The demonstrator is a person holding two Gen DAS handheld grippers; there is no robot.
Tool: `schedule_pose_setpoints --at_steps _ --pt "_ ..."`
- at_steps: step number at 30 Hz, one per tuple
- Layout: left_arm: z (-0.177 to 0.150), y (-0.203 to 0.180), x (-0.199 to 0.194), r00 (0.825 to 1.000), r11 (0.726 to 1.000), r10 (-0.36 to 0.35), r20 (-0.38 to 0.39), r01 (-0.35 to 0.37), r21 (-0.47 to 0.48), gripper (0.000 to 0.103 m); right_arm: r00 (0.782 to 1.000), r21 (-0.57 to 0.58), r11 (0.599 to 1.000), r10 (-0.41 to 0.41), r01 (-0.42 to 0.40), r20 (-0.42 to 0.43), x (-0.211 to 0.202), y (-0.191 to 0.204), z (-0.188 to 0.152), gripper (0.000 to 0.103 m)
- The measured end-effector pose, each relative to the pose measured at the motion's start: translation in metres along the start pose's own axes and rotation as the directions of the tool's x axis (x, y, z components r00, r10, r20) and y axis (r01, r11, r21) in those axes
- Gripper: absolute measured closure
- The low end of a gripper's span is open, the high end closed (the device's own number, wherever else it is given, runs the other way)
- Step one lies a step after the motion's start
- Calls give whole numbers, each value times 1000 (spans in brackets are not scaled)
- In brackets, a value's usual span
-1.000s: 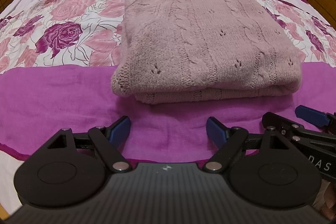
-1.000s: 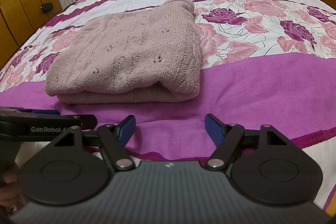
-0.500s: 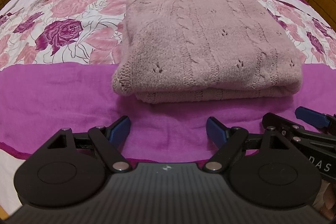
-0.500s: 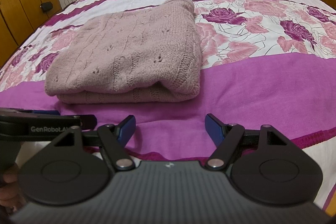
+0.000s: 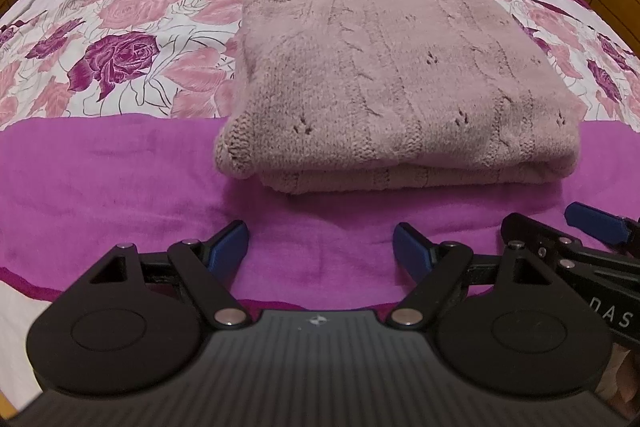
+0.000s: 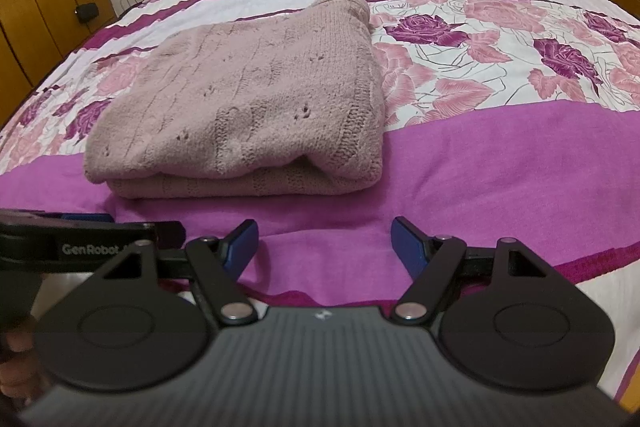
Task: Fold small clothes
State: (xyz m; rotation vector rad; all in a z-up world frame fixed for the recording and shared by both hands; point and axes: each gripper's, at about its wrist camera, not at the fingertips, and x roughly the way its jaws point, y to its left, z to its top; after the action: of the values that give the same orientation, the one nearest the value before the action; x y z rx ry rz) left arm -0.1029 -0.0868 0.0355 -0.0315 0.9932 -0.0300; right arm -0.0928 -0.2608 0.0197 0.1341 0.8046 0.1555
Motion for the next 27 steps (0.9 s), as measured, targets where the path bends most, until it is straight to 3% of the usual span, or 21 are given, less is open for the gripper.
schedule_pose_setpoints --at_steps 27 --pt "0 0 1 1000 1000 1 0 -1 -2 18 1000 5 1000 1 -1 3 0 2 -1 27"
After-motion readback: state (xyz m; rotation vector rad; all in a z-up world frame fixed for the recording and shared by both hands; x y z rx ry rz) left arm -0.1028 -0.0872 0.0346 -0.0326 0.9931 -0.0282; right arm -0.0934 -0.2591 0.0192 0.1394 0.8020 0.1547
